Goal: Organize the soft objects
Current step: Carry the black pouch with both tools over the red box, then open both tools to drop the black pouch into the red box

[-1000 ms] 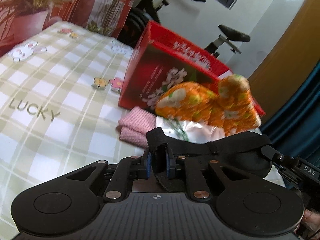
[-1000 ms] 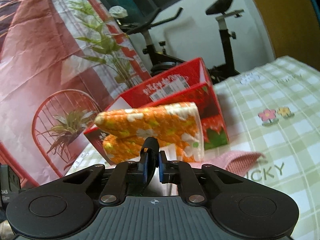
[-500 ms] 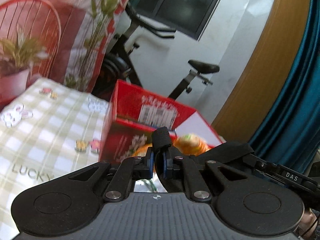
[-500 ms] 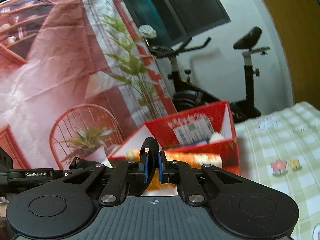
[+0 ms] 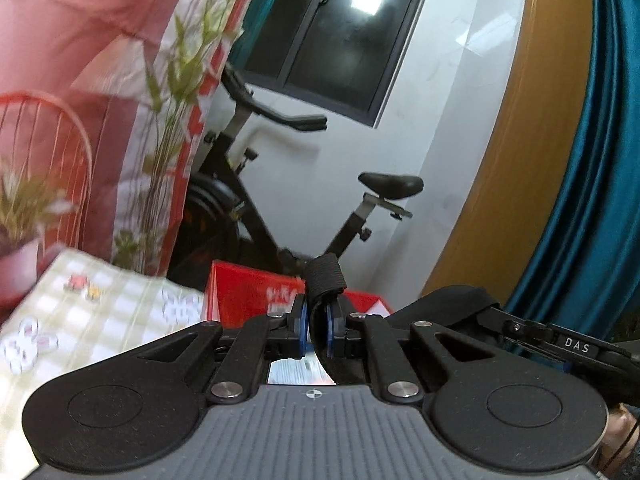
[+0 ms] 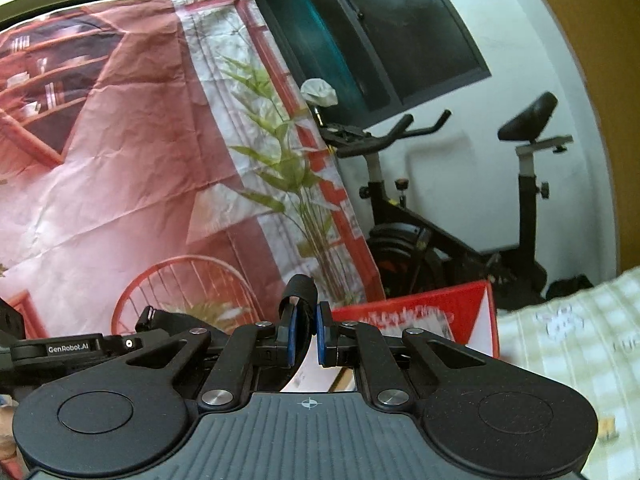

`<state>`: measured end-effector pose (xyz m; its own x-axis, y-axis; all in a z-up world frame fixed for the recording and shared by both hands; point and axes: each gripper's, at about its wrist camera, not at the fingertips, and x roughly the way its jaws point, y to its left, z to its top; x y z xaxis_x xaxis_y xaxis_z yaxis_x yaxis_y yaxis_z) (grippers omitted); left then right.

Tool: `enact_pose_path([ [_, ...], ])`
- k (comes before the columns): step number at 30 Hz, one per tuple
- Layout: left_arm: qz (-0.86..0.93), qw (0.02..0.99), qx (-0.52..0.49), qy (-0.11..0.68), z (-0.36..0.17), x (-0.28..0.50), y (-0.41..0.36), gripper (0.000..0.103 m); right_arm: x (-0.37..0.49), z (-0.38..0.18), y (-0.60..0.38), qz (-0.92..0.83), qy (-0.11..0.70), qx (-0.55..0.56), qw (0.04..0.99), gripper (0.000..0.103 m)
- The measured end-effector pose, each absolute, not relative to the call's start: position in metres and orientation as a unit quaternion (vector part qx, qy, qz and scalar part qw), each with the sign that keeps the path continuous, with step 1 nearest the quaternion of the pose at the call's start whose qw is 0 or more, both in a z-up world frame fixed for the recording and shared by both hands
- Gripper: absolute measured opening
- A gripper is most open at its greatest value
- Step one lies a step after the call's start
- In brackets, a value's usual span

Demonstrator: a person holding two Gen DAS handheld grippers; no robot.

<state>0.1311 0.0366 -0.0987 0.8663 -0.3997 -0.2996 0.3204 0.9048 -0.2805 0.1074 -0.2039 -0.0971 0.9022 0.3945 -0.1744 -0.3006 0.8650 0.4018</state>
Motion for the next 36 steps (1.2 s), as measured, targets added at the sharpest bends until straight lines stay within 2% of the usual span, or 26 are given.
enact_pose_path([
  [9, -0.164, 0.963, -0.071, 0.200, -0.100, 0.200, 0.016, 0.010, 0.180, -0.097, -0.207, 0.144, 0.154, 0.170, 0.963, 0.009],
  [17, -0.154, 0.955, -0.003, 0.252, -0.129, 0.266, -0.008, 0.010, 0.240, -0.126, -0.188, 0.103, 0.208, 0.085, 0.969, 0.009],
  [24, -0.174, 0.939, 0.033, 0.296, -0.154, 0.287, -0.017, 0.010, 0.268, -0.166, -0.169, 0.091, 0.282, 0.018, 0.955, 0.009],
  [36, -0.189, 0.912, 0.056, 0.360, -0.188, 0.292, -0.016, 0.010, 0.264, -0.201, -0.168, 0.087, 0.344, 0.035, 0.934, 0.009],
])
